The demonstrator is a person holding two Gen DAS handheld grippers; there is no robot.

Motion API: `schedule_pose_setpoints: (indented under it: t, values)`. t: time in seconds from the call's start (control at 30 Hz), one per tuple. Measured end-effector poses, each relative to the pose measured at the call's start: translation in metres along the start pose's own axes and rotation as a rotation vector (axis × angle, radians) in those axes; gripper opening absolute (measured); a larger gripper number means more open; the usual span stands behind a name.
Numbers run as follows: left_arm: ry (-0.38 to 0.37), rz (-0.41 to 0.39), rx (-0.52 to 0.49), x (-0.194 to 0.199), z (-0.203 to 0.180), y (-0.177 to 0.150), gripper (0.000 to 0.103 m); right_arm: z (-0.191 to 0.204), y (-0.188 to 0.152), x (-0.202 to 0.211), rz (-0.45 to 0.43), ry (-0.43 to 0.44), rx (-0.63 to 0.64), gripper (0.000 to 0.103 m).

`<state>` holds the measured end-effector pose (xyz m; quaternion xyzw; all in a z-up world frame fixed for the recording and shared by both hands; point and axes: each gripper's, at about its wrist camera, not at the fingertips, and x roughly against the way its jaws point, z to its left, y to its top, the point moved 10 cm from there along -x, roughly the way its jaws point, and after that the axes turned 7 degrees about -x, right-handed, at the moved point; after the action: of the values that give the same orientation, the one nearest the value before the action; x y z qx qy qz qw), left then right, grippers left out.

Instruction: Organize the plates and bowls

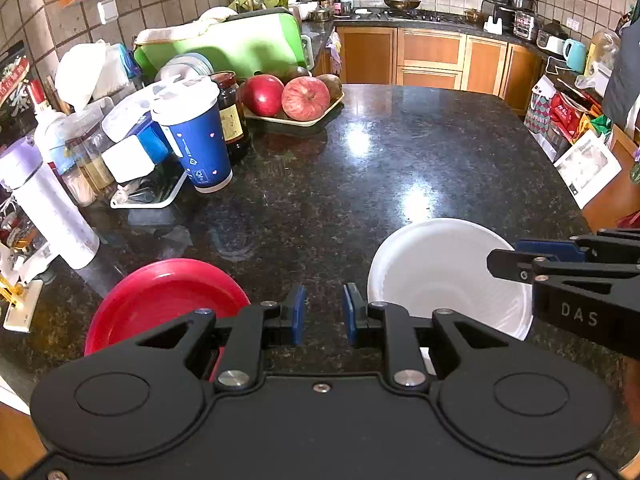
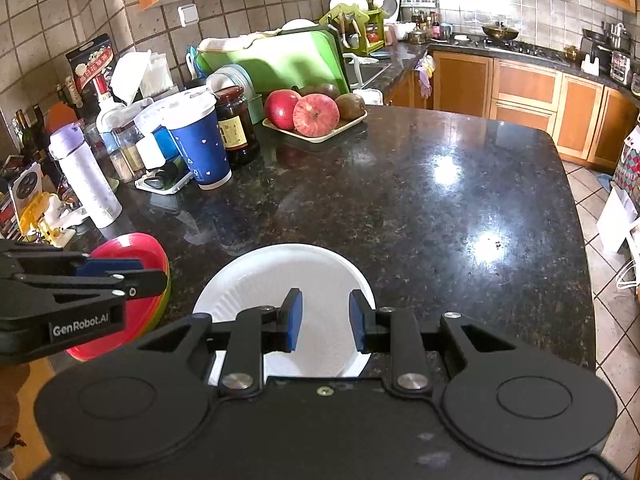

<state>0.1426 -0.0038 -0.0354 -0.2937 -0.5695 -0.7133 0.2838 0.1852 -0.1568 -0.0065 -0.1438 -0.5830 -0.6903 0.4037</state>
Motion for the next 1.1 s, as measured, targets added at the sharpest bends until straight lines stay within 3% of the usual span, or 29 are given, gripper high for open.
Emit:
schedule_pose_setpoints:
  t: [0.77, 1.1]
  values:
    - [0.048, -0.036, -0.011, 0.01, 0.013, -0.012, 0.031, 0.0, -0.009, 0.016, -0.072, -0.041, -0.048, 0.028]
    - [0.039, -0.064, -0.001, 0.015, 0.031, -0.023, 0.031, 0.003, -0.019, 0.03, -0.119, -0.112, -0.07, 0.028]
